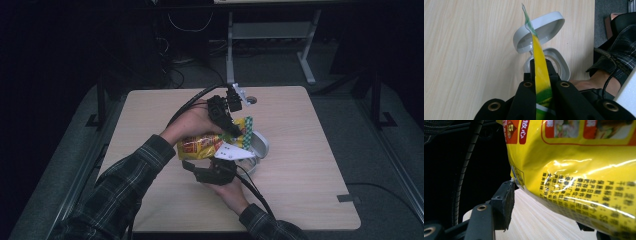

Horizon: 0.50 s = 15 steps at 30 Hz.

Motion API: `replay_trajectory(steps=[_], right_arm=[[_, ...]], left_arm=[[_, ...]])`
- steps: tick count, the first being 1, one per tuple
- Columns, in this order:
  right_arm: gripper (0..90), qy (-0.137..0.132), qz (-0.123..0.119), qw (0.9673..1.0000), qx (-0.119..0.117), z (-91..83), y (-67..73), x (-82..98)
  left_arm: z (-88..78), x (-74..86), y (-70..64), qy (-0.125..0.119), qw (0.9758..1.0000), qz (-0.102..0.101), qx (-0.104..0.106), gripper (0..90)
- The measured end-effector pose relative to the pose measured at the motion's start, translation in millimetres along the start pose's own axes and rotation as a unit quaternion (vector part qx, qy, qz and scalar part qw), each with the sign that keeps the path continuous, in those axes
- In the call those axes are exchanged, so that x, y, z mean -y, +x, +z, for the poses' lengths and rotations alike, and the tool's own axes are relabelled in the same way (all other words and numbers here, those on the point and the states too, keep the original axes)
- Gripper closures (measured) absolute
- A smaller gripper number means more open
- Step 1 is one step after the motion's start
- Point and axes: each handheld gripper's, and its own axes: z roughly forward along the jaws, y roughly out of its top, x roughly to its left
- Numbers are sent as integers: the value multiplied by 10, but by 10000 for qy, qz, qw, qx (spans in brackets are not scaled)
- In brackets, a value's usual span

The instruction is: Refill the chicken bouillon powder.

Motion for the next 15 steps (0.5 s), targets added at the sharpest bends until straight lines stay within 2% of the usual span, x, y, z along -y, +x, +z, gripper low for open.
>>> replay_trajectory(steps=[15], right_arm=[[397,-2,-7,10000,-29,21,-3,-5]], left_arm=[[-16,14,8,14,10000,0,-6,900]])
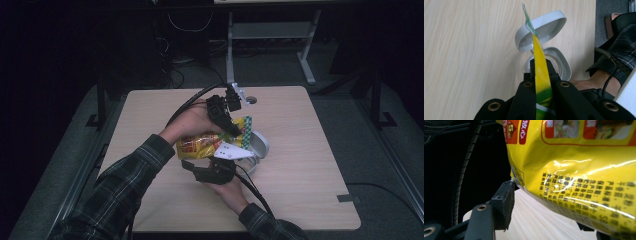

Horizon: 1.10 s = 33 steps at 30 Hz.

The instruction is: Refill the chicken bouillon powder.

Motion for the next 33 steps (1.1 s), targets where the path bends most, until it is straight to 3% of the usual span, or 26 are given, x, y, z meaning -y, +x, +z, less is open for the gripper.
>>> replay_trajectory(steps=[33], right_arm=[[400,21,-37,10000,-15,-1,22,-1]], left_arm=[[-9,7,-20,10,10000,9,-3,900]])
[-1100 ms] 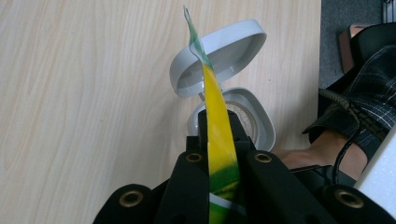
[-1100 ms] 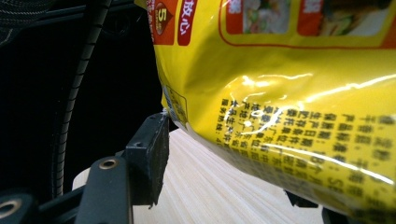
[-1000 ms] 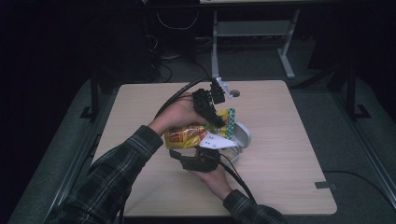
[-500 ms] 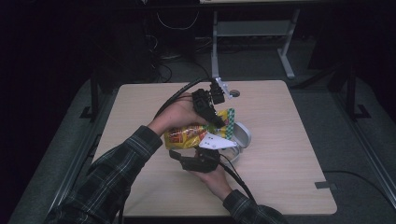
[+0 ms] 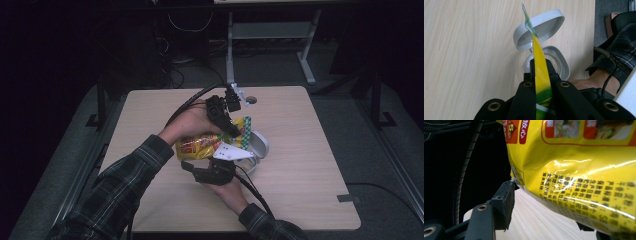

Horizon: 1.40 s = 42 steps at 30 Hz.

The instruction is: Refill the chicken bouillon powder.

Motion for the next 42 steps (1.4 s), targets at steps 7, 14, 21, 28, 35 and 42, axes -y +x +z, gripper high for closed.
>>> replay_trajectory(steps=[7,14,21,28,35,42], right_arm=[[400,0,-3,10000,0,-4,-6,-2],[400,-8,-13,10000,5,-7,-7,-2],[401,-17,9,10000,9,-9,-2,-5],[401,-17,-10,10000,8,-9,-6,-4],[402,-16,-10,10000,5,-9,-8,-2],[402,-29,14,10000,8,-16,-10,-6]], left_arm=[[4,-10,-1,21,10000,-6,-9,900],[8,-15,-5,21,10000,1,-10,900],[8,-18,-9,18,10000,-10,-7,900],[9,-21,-5,36,10000,-18,7,900],[12,-26,-6,59,10000,-23,3,900],[16,-39,-8,65,10000,13,-9,899]])
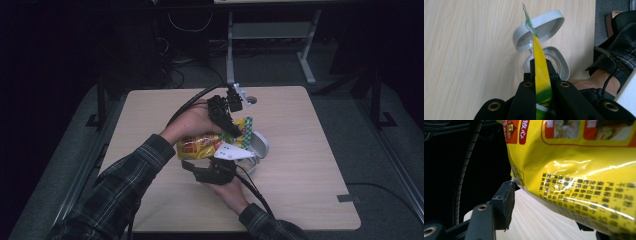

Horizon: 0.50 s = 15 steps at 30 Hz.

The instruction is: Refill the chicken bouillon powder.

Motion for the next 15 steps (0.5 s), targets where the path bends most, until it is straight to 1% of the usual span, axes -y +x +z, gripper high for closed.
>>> replay_trajectory(steps=[8,12,15], right_arm=[[403,-4,17,10000,-6,-2,-1,-1],[404,-11,36,10000,-13,-2,-2,0],[405,-5,61,10000,-15,-4,-2,0]], left_arm=[[6,-6,-4,16,10000,-13,2,900],[12,-12,-1,51,10000,39,1,900],[18,-16,-4,62,10000,34,-4,900]])
